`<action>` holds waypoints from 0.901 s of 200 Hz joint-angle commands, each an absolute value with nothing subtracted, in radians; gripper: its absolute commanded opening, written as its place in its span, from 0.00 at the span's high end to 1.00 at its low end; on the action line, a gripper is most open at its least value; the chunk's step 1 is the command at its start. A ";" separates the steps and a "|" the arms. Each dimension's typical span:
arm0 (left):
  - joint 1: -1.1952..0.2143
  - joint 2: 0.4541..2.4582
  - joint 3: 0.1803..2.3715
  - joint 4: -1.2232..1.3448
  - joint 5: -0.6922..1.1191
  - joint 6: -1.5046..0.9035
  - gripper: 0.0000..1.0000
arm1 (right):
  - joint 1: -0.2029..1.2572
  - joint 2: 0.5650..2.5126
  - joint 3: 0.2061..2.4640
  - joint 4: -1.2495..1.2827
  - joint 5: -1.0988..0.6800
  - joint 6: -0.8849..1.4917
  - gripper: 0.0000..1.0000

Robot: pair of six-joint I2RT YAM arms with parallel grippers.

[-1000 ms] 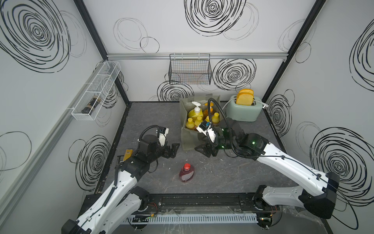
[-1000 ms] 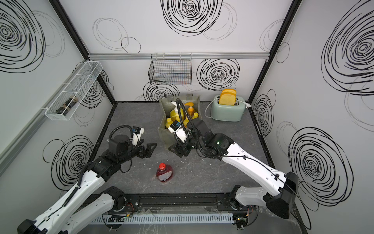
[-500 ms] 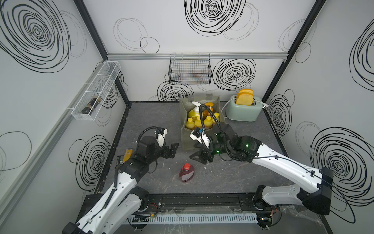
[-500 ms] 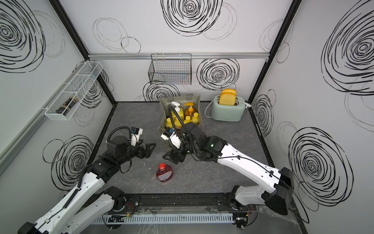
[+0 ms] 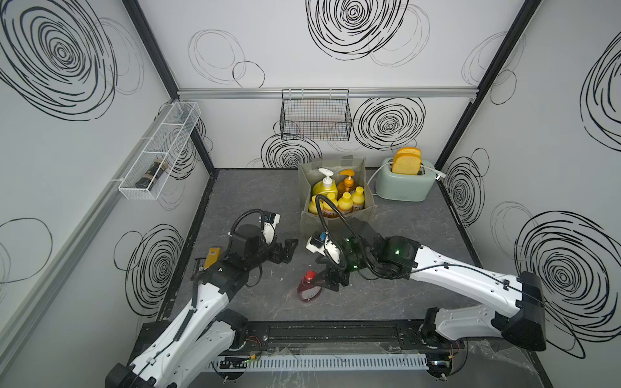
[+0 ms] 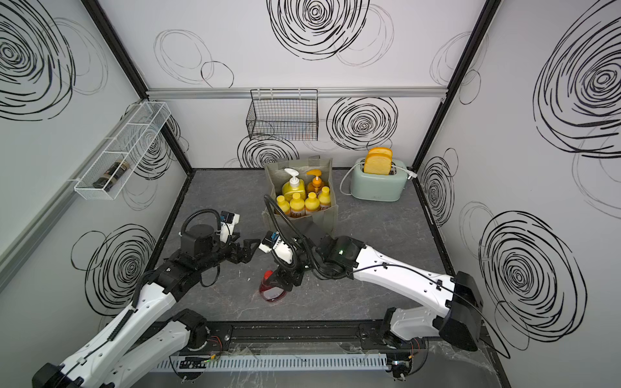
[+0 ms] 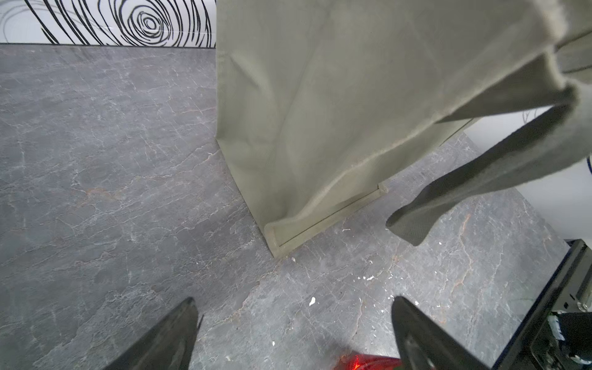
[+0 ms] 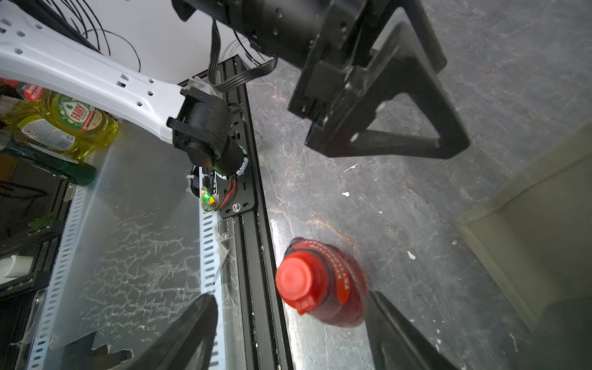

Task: Pack dish soap into the shopping bag
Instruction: Adjust the bottle of dish soap at the center of the board.

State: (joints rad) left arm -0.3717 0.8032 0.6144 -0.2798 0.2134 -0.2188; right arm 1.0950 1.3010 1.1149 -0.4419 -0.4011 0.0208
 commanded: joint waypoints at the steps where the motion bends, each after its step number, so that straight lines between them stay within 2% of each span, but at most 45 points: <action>1: -0.367 0.800 0.611 -0.237 0.239 -0.198 0.04 | 1.115 1.323 1.106 -0.406 -0.395 0.026 0.22; 55: -0.371 0.795 0.606 -0.233 0.241 -0.191 0.04 | 1.136 1.372 1.121 -0.417 -0.367 0.013 0.24; 156: -0.380 0.789 0.604 -0.234 0.241 -0.190 0.04 | 1.158 1.423 1.134 -0.406 -0.330 0.016 0.39; 180: -0.383 0.789 0.604 -0.234 0.240 -0.189 0.04 | 1.160 1.417 1.128 -0.398 -0.314 0.017 0.40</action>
State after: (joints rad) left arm -0.3779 0.7967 0.6106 -0.2737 0.2283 -0.2050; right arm 1.1454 1.4204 1.1133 -0.4110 -0.3225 0.0204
